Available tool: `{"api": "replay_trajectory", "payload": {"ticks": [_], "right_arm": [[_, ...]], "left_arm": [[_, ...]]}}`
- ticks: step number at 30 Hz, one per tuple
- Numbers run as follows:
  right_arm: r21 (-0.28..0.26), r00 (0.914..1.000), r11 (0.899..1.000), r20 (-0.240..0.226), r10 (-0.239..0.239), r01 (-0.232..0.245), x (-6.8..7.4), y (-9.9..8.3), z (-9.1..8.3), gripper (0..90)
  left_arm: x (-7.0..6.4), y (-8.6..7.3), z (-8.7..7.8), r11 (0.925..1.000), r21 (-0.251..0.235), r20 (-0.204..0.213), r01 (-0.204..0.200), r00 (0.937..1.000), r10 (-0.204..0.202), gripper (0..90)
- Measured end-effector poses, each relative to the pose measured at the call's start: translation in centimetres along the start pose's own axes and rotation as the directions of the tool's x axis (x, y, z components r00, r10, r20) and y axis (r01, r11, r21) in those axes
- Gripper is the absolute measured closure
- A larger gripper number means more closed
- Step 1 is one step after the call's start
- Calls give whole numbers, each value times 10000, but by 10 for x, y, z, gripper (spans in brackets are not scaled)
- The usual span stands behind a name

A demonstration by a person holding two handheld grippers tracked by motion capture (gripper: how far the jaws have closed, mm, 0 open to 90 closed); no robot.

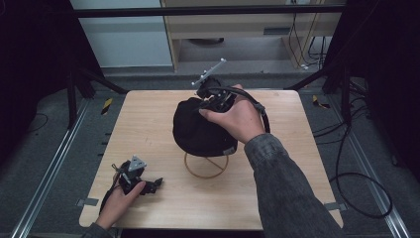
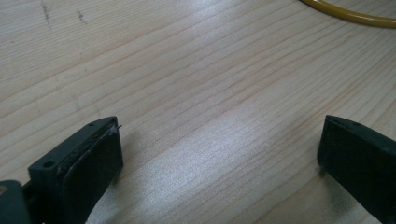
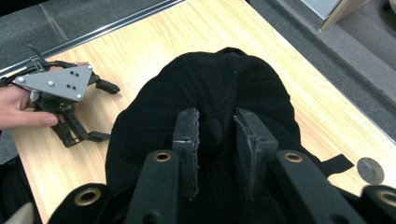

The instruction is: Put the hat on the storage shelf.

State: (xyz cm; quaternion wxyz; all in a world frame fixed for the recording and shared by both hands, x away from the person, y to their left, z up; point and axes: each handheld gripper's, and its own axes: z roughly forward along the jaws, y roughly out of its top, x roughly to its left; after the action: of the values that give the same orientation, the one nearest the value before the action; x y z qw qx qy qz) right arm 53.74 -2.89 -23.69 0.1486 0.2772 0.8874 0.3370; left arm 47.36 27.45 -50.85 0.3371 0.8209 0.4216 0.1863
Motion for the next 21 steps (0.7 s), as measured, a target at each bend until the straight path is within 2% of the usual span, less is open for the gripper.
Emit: {"api": "replay_trajectory", "payload": {"ticks": [21], "right_arm": [[-122,9999,9999,-120,109,-110,0,-4,-4,652]], "left_arm": [[0,0,0,10000,0,1,-1,10000,1,0]]}}
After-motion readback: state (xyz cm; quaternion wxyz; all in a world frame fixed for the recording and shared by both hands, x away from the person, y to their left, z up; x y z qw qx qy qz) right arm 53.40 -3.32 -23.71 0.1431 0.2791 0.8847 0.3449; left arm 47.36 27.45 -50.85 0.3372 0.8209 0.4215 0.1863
